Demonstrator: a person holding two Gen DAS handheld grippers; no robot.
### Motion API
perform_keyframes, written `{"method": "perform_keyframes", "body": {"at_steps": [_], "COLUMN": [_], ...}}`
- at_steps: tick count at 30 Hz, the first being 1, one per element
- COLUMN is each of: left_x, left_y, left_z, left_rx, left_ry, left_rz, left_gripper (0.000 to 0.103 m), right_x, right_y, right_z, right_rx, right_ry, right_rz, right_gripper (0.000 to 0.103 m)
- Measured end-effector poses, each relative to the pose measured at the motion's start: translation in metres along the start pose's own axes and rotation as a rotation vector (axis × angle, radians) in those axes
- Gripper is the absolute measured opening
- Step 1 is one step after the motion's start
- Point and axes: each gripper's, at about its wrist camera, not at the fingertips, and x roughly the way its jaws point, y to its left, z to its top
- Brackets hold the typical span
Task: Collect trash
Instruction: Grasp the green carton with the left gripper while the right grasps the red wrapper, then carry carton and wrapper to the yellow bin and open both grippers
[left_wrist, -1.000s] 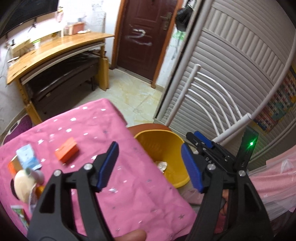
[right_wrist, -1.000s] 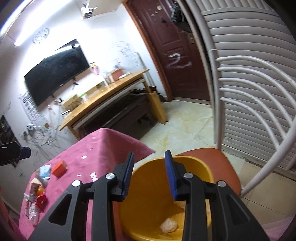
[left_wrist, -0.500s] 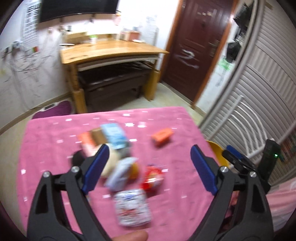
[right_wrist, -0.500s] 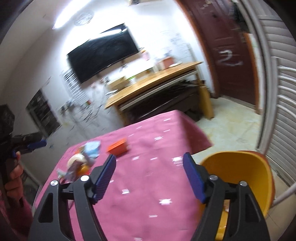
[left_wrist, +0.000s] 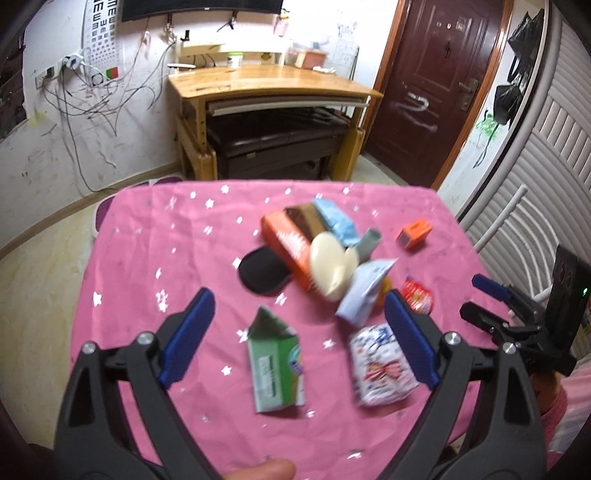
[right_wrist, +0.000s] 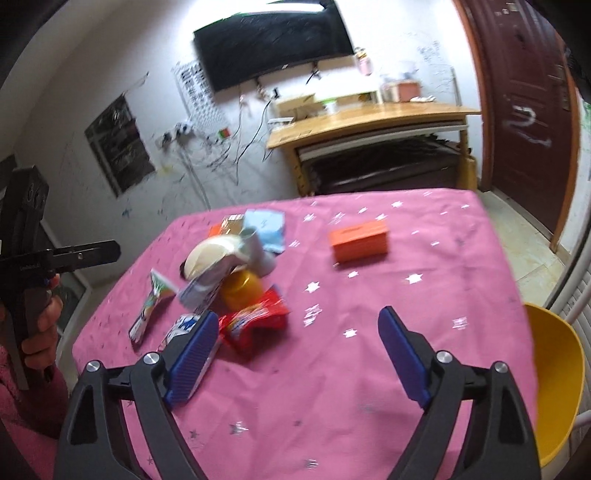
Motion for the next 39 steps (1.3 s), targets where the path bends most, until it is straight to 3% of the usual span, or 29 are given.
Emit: {"method": "perform_keyframes", "body": {"at_steps": [7,18,21,23,24,27,29,31,33,39], "left_x": [0.029,0.047,0.051,0.055,0.055,0.054,0.053,0.053,0.052,0.049], "left_y": [0.010,0.000,-0.003,-0.003,-0.004,-0.003,-0.002,0.000,0.002,0.003], "left_z": [-0.026,-0.041,-0.045,-0.047,-0.047,-0.048,-0.048,-0.049,-0.050,-0.049], "left_rx": [-0.007,0.080,0.101,0.104,0.106,0.108,0.100,0.089,0.079,0.074], "left_ry": [0.081,0.111,0.117,0.127,0.124,0.106,0.096,0.089,0.084,0.080], "left_rz": [0.010,0.042,0.050,0.060,0.069,0.082,0.083,0.086,0.088,0.093], "left_gripper": [0.089,0.089,0.078,0.061,0.060,0.043,0.039,0.039,0.038,0.038], "right_x": [0.023,0.051,0.058,0.062,0.064,0.068,0.070,0.069,0.068,0.064], "right_y": [0.023,0.040,0.042,0.044,0.044,0.045,0.042,0.038,0.033,0.026], "right_z": [0.000,0.013,0.014,0.016,0.017,0.017,0.018,0.017,0.018,0.019], "right_rx": [-0.043,-0.116,-0.134,-0.142,-0.144,-0.151,-0.139,-0.118,-0.094,-0.057], "right_ry": [0.071,0.133,0.155,0.165,0.173,0.195,0.201,0.198,0.192,0.179], "right_rz": [0.009,-0.057,-0.049,-0.052,-0.053,-0.041,-0.024,-0.006,0.002,0.040], "right_gripper": [0.086,0.086,0.086,0.086,0.086,0.085,0.080,0.061,0.049,0.045]}}
